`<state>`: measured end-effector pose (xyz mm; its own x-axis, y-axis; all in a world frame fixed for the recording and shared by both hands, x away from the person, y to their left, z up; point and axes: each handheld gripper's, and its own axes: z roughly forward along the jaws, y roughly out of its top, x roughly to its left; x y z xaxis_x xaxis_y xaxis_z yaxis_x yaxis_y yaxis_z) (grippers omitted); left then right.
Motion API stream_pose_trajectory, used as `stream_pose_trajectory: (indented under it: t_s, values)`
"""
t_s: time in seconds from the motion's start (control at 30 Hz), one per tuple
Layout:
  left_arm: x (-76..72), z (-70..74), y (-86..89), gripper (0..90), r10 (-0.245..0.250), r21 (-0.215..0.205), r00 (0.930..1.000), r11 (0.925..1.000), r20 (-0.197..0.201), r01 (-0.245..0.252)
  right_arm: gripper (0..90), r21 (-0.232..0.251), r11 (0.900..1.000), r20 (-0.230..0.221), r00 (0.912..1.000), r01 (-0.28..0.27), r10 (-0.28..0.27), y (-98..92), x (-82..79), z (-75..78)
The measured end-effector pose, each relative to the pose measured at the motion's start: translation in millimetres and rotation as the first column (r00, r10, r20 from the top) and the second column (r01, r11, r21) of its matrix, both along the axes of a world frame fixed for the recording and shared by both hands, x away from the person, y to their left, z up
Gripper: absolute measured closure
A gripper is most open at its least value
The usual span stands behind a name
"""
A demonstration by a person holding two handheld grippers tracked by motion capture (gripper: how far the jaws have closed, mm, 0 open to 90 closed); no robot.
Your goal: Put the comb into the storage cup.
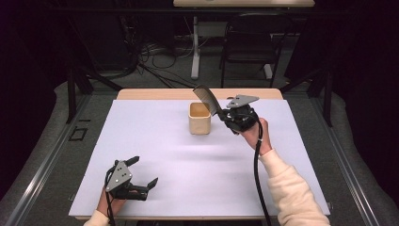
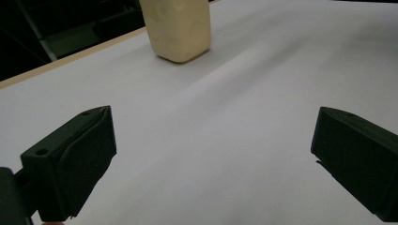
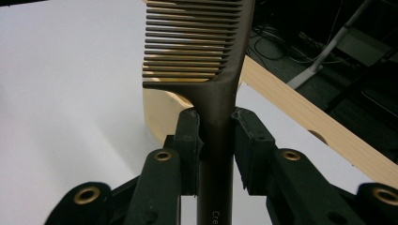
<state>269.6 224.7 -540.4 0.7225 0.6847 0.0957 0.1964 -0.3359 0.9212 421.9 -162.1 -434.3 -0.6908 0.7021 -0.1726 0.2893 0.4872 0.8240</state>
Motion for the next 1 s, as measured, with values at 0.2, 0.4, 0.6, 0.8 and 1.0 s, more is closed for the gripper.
stream_pose_trajectory:
  t_s: [0.2,0.4,0.6,0.8,1.0]
  values:
    - [0.0,-0.1,-0.1,0.4,0.0,0.0,1.0,1.0,-0.001,0.0,72.3,0.009,1.0,0.009,1.0,-0.001,0.001,5.3,3.9,4.0]
    - [-0.1,-0.1,-0.5,0.4,0.001,-0.003,1.0,1.0,-0.002,-0.001,72.3,0.017,1.0,0.026,0.9997,0.0,-0.001,8.1,7.2,11.5]
    - [0.3,-0.4,-0.5,0.4,0.002,0.001,1.0,1.0,-0.002,-0.002,72.3,0.025,1.0,0.033,0.9994,-0.004,0.003,10.8,10.2,19.3]
    - [0.1,-0.2,-0.3,0.4,0.003,-0.001,1.0,1.0,-0.002,-0.003,72.3,0.016,1.0,0.037,0.9993,-0.011,0.011,16.0,13.2,22.2]
    - [0.2,-0.1,-0.1,0.4,0.005,-0.003,1.0,1.0,-0.001,-0.005,72.2,0.018,1.0,0.045,0.9989,-0.014,0.013,19.8,15.3,23.2]
